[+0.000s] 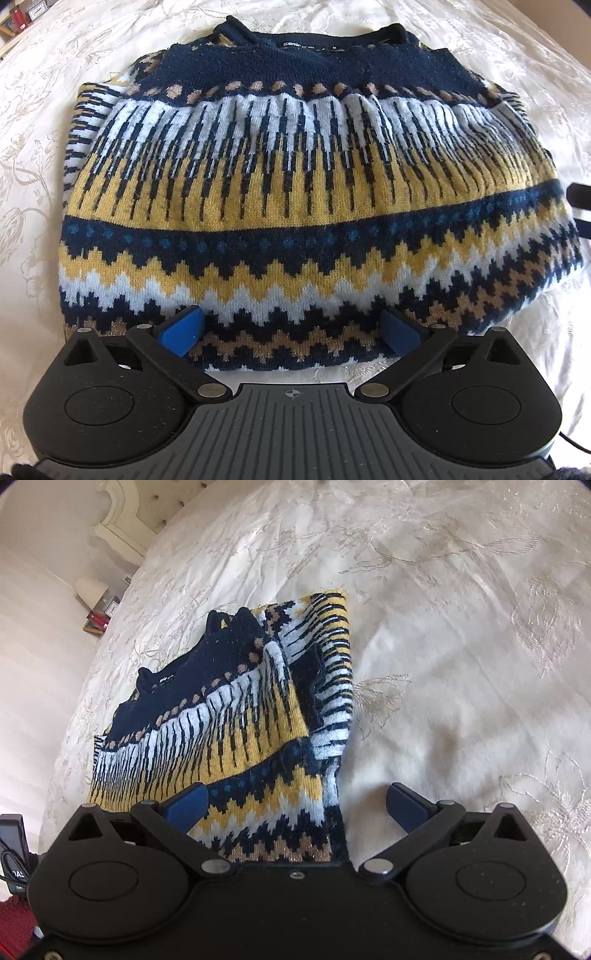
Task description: Fold small clothes
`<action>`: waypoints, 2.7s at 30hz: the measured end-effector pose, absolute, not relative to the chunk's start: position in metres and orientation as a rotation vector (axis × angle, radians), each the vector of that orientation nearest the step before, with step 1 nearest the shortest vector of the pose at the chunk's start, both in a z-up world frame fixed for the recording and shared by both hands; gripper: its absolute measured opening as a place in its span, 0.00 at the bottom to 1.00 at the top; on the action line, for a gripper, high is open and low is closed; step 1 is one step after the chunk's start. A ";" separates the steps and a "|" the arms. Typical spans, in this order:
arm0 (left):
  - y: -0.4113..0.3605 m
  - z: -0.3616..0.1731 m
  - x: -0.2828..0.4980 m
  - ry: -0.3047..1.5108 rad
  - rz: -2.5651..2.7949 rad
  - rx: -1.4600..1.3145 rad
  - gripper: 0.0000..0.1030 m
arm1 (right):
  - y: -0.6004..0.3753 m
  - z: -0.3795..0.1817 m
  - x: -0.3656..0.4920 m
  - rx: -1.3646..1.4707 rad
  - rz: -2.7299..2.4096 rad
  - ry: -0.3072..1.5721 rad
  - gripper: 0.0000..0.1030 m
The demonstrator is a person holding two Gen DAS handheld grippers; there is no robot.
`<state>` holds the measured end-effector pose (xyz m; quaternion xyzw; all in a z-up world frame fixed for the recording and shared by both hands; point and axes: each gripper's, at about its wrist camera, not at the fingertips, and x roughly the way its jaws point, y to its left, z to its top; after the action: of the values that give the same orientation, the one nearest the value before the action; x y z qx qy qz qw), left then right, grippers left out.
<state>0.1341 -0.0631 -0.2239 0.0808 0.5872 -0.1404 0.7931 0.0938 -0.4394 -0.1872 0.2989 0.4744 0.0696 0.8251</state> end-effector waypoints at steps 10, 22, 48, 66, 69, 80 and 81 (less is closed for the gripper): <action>-0.053 -0.194 0.132 1.225 -0.335 0.076 0.99 | -0.451 -0.203 0.124 0.726 0.201 1.028 1.00; -0.089 -0.168 0.205 1.149 -0.265 0.052 0.99 | -0.453 -0.212 0.154 0.738 0.260 1.034 1.00; -0.113 -0.230 0.265 1.322 -0.138 0.111 1.00 | -0.468 -0.233 0.184 0.983 0.484 0.995 1.00; -0.081 -0.181 0.203 1.296 -0.175 -0.019 0.99 | -0.461 -0.230 0.182 1.003 0.447 0.997 0.99; -0.064 -0.173 0.179 1.284 -0.151 -0.046 0.99 | -0.462 -0.228 0.180 1.008 0.430 1.002 0.99; -0.017 -0.142 0.138 1.229 -0.092 -0.127 0.99 | -0.446 -0.197 0.175 0.743 0.263 1.080 0.33; -0.012 -0.140 0.137 1.221 -0.096 -0.130 0.99 | -0.443 -0.192 0.175 0.722 0.250 1.081 0.32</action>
<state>0.1365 -0.0125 -0.1396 -0.0610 0.5727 -0.0451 0.8163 0.1750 -0.4425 -0.1920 0.3352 0.5018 0.1161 0.7889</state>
